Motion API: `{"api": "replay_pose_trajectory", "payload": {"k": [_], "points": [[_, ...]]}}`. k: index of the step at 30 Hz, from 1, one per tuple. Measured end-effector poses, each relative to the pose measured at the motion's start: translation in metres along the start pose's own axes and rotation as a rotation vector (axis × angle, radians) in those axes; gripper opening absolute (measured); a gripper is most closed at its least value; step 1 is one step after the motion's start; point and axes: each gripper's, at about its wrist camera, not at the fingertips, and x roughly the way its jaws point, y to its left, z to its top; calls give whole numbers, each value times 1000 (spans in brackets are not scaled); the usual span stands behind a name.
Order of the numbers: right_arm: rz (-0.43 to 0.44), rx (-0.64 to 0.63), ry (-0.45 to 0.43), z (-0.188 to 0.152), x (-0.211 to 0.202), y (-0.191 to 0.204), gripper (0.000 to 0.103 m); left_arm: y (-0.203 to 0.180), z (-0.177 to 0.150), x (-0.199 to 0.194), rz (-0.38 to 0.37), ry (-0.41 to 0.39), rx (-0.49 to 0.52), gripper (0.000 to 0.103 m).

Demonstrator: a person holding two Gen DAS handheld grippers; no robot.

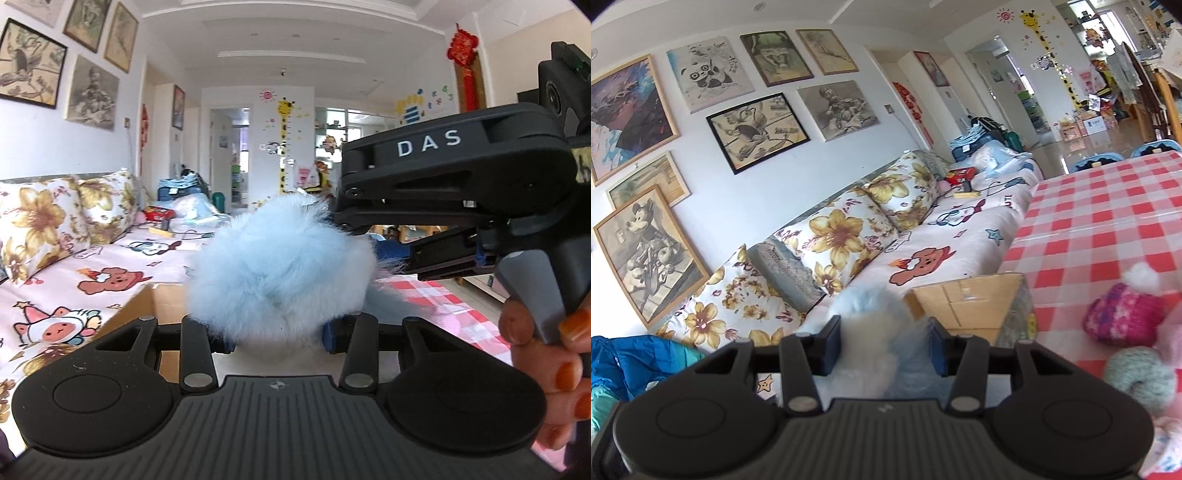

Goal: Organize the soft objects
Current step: 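Carry the blue fluffy ball into the cardboard box and open the left gripper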

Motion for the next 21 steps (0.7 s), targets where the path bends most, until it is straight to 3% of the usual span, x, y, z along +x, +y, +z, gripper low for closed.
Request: {"api": "replay_pose_trajectory", "payload": {"k": [9,13,16,18,21], "points": [[-1,-15,27,-4,22,10,54,4,-2,-8,51,35,-44,51],[-74,-44,23,-5,24,12,76,2,-7,-2,65,124,-121,53],[-139,-55,-24,-3,15,7,84,10,-8,7,94,217,-186,53],[-180,-64,-71,0,4,2,89,11,-6,4,112,223,-204,55],[-248,-82,-143,1,-12,-3,97,10,3,-7,129,179,-215,72]]}}
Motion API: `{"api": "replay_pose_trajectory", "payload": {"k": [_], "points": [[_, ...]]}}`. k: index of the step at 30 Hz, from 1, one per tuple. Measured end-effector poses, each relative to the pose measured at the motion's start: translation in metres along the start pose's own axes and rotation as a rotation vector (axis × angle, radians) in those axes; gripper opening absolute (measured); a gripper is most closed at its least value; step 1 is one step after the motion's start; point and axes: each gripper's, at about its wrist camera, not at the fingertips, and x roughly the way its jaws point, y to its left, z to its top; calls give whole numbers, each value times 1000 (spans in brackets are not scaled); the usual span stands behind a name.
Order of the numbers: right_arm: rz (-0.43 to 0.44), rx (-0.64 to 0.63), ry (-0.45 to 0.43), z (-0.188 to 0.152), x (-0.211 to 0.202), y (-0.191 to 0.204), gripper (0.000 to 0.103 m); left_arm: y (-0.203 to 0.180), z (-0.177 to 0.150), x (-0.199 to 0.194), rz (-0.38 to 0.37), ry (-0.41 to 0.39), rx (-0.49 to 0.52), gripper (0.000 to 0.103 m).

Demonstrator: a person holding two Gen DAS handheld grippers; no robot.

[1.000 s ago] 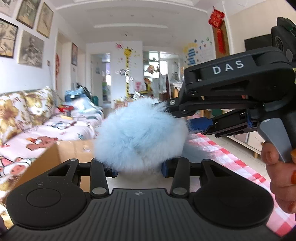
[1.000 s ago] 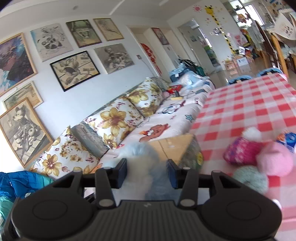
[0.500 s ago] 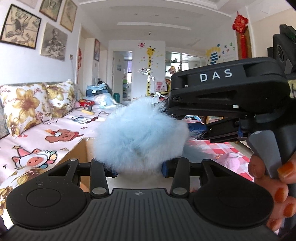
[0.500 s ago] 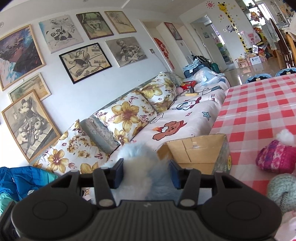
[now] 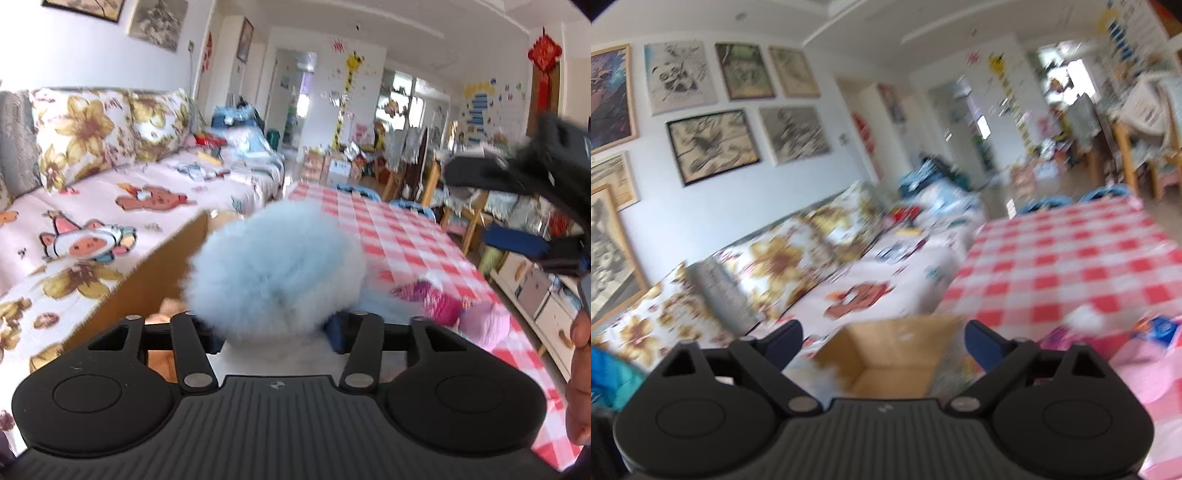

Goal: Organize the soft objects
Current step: 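Carry the blue fluffy ball into the cardboard box and open the left gripper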

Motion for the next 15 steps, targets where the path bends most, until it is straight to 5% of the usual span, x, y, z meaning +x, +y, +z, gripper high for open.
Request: {"api": "replay_pose_trajectory", "payload": {"k": [4,15], "points": [[-79,-34,-44,0,-10,-10,99,-5,4,-9,27,-42,12,87],[-194,-92,-71,-6,-24,-34,102,-11,5,-4,56,-80,17,98]]}}
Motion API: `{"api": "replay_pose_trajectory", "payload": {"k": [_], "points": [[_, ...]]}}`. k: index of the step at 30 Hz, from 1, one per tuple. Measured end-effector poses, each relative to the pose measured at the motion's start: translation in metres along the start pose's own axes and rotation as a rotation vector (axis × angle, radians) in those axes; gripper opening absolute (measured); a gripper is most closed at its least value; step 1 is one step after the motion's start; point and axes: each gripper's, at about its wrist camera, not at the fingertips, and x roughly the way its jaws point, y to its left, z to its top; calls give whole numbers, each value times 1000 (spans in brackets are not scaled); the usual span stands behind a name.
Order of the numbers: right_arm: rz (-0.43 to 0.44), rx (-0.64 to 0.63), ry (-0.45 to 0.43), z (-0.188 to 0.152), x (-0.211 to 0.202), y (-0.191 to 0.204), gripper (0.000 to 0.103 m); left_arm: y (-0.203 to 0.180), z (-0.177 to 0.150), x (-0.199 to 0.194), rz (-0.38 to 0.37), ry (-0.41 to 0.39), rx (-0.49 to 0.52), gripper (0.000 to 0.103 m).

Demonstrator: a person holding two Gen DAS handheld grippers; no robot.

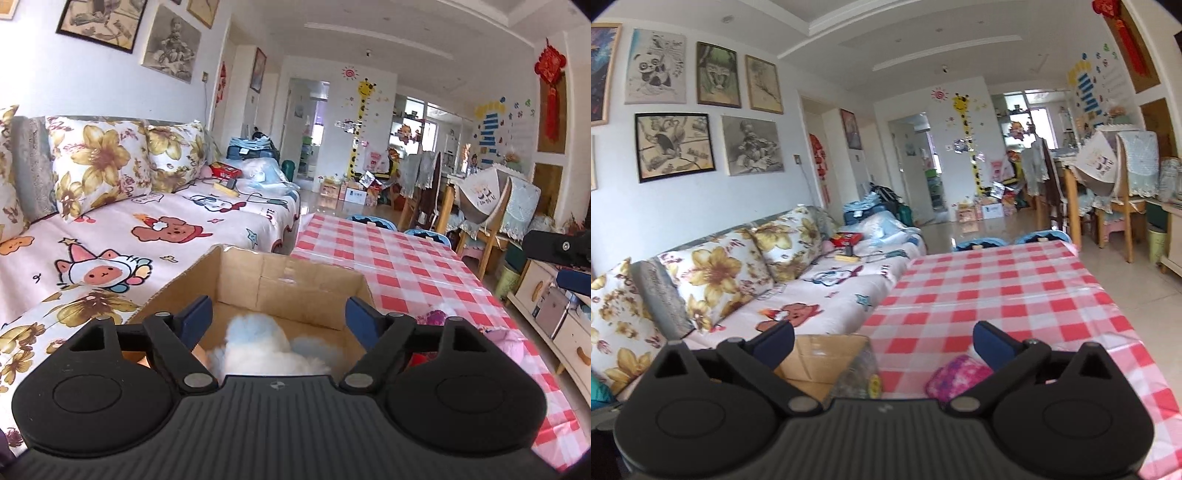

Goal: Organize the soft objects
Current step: 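Carry the blue fluffy ball into the cardboard box and open the left gripper, then move both grippers back over the plush pile on the table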

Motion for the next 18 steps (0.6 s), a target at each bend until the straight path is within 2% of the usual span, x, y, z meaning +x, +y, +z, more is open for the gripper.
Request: {"api": "replay_pose_trajectory", "payload": {"k": [5,18], "points": [[-58,-18,6,-6,-6,-17,102,-7,-2,2,-36,-13,48,103],[-128,50,51,-17,-20,-64,102,-21,-13,3,-122,-18,165,103]]}}
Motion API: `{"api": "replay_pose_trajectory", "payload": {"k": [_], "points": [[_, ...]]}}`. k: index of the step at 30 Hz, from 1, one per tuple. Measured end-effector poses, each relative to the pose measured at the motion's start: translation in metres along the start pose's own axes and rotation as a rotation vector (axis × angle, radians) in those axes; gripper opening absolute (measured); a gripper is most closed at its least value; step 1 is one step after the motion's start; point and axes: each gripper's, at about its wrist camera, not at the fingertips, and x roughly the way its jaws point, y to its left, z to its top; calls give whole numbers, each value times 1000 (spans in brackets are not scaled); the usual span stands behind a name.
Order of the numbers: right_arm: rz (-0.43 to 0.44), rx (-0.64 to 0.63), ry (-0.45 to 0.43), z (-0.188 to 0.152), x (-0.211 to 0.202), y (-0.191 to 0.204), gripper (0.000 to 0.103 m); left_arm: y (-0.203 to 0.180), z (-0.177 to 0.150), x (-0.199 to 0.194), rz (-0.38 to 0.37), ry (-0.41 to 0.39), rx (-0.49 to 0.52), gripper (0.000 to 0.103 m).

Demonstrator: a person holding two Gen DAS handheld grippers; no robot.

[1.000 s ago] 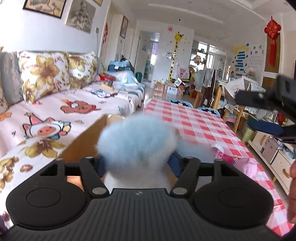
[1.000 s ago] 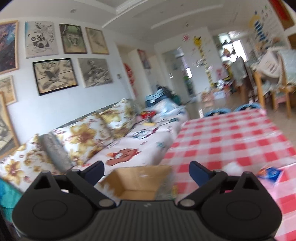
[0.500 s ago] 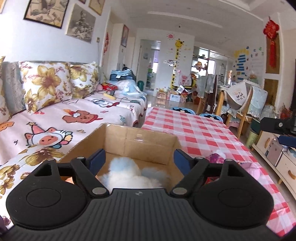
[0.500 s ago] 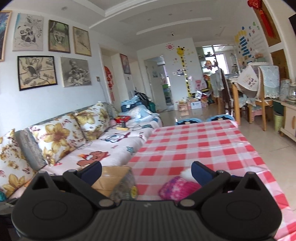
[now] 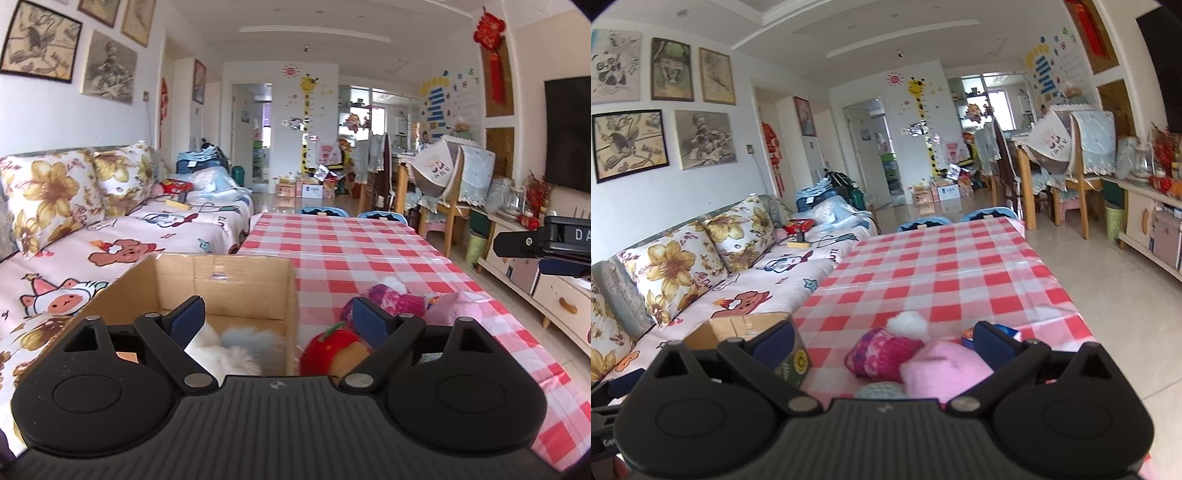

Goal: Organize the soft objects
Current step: 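Move both grippers back over the plush pile on the table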

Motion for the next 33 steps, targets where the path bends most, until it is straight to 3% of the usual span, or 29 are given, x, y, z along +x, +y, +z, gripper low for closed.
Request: {"api": "replay_pose_trajectory", "payload": {"k": [12,21,28,33], "points": [[-28,30,59,-10,1,-31,102,-3,-7,8,-96,28,91,103],[16,30,192,-24,20,-44,102,-15,-30,9,-184,109,223,103],[61,0,304,-37,34,-37,102,-13,-36,24,-171,169,282,103],[103,-13,370,-46,43,-33,102,-5,-35,39,-147,218,266,103]]}}
